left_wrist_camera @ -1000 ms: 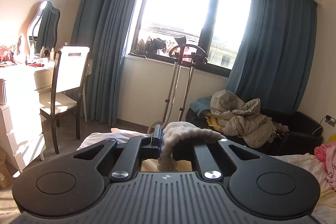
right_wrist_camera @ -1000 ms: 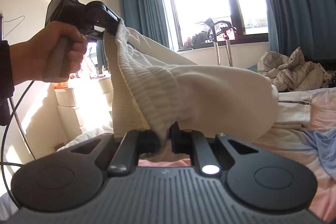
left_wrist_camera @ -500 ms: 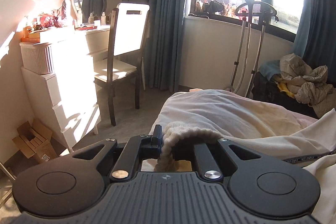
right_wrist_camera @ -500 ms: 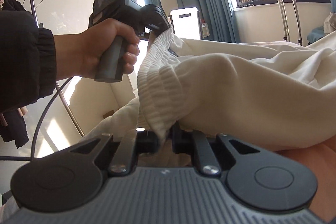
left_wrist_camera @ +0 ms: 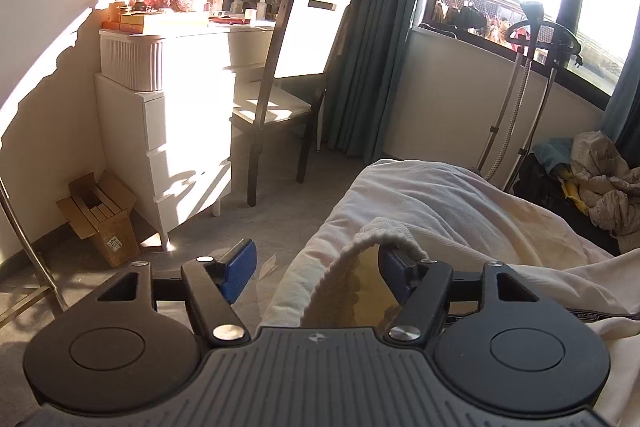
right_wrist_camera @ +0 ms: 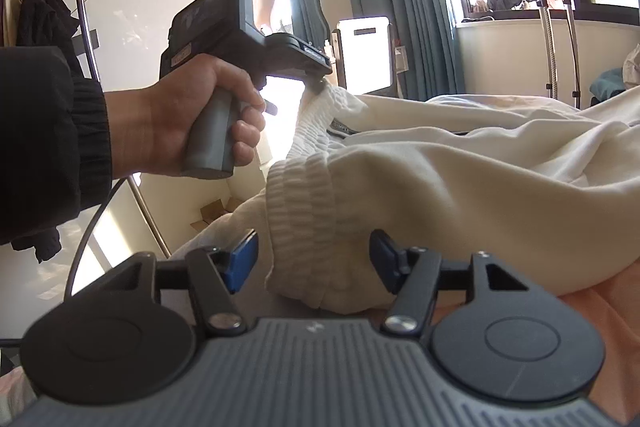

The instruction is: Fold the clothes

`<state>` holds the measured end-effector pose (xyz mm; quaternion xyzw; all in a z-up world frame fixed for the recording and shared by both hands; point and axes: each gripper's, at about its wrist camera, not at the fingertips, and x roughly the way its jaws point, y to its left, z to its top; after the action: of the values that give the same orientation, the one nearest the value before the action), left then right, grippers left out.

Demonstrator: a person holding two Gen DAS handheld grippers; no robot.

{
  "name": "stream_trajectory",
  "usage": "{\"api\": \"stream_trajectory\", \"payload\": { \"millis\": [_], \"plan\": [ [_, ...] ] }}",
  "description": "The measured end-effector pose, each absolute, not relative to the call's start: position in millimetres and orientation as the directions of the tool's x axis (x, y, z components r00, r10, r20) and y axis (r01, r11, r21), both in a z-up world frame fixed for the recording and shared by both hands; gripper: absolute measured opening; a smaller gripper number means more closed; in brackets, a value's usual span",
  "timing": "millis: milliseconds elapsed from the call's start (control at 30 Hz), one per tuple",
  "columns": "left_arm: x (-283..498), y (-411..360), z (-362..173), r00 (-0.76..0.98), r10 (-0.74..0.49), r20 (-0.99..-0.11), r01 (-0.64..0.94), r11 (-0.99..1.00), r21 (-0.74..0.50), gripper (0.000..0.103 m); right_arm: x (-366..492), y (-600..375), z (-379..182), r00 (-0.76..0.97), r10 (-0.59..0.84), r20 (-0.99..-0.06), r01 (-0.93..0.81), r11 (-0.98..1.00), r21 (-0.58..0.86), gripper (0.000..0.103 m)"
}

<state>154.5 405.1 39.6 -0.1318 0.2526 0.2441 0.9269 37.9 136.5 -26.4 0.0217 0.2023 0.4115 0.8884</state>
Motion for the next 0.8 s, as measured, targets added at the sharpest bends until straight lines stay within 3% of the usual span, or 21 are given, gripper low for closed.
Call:
{"api": "stream_trajectory", "payload": {
  "millis": [267, 500, 800],
  "plan": [
    [94.6, 358.6, 93.6, 0.78, 0.423, -0.462, -0.515, 0.853, -0.088, 0.083, 13.6, 60.3, 8.7, 0.697, 0.648, -0.308, -0.639, 0.756, 0.143, 0.07],
    [59.1, 236.8, 116.7, 0.86, 0.343, -0.378, -0.366, 0.93, 0.012, 0.083, -4.1, -32.2, 36.4, 0.809, 0.53, -0.255, -0.517, 0.847, 0.122, 0.07],
    [33.9, 96.4, 80.1, 0.935, 0.111, -0.338, -0.127, 0.992, -0.026, 0.084, -5.9, -143.5, 47.3, 0.908, 0.358, -0.22, -0.348, 0.934, 0.085, 0.07]
  ]
}}
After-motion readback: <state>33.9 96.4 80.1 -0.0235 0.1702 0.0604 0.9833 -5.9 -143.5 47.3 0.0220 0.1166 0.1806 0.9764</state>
